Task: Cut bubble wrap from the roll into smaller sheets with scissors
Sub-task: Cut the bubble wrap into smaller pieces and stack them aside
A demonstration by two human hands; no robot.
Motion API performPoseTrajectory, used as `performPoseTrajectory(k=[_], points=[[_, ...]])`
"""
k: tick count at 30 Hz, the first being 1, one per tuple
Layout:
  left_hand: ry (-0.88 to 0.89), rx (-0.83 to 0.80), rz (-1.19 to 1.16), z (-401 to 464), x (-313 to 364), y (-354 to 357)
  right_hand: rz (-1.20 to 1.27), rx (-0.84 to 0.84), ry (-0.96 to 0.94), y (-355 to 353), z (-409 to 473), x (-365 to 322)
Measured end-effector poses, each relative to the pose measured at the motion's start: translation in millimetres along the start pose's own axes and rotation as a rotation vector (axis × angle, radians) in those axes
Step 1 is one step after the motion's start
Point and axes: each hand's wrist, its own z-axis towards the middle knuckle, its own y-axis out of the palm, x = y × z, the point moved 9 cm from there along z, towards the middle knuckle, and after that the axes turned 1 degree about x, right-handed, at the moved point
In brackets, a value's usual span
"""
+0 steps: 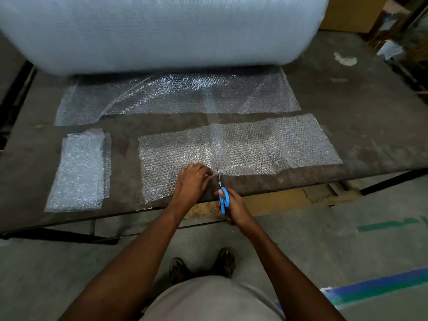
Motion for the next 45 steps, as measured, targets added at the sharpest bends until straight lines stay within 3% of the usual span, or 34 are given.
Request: performPoseTrajectory(k=[15, 26, 39, 45], points=[[-0.006, -0.031, 0.044, -7.9, 9.2, 0.7, -0.021, -0.068, -0.065, -3.2, -0.5, -3.5], [-0.016, 0.021, 0.07, 0.0, 9.7, 0.2, 0.028, -0.107, 0.015, -1.3, 15.6, -1.5], [-0.133, 0.118, -0.331, 0.0, -22.8, -1.7, 0.066, -0.19, 0.102, 8.3, 22.8, 4.2], [-0.144, 0.19, -0.349, -9.7, -18.3, -8.4, 0.17, -0.191, 0.189, 13.1, 25.8, 0.5]])
